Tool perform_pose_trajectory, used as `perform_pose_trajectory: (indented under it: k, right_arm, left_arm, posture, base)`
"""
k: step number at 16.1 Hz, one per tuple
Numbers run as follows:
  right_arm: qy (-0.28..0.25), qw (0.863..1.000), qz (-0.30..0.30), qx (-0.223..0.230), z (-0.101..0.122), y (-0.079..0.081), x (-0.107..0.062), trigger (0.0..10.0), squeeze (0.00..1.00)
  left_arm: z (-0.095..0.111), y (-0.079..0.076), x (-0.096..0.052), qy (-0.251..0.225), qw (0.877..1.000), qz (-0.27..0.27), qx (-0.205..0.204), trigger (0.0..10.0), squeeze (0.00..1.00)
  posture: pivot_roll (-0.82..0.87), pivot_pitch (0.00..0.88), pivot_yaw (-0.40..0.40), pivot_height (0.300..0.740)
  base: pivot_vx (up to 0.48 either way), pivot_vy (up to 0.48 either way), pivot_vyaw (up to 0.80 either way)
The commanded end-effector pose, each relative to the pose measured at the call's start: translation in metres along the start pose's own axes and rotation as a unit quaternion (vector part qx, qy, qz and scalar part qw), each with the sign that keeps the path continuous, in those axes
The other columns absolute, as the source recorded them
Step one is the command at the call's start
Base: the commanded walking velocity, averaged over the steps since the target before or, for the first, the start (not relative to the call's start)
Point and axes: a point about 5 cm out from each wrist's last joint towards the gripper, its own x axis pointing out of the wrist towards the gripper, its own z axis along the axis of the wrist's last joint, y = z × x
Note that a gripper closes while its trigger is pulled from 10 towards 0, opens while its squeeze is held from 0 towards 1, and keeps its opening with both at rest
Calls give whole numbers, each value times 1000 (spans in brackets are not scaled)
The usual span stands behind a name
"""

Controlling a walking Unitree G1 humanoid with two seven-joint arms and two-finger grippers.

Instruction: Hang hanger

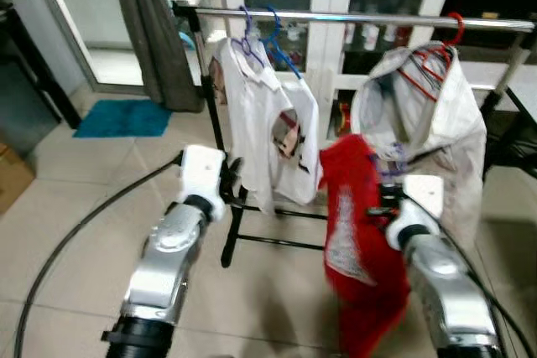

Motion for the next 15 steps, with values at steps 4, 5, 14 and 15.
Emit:
perform_pose_trajectory:
  k: [4,5,14,15]
  right_arm:
    - [-26,1000,11,0,12,8,2,10000,0]
    - [-26,1000,9,0,12,7,2,10000,0]
    - [-28,1000,14,1,13,8,3,10000,0]
    - [-28,1000,14,1,13,7,3,10000,0]
  left_arm:
    - [4,10,-1,-6,1000,13,6,10000,0]
    - [4,9,-2,-6,1000,13,6,10000,0]
    - [4,8,-1,-6,1000,10,8,10000,0]
    - [5,8,-1,-6,1000,10,8,10000,0]
  posture:
    - [59,14,29,740]
    - [59,14,29,740]
    - [58,10,29,740]
    - [58,10,29,740]
  base:
    - [348,0,0]
    - [352,0,0]
    - [352,0,0]
    - [356,0,0]
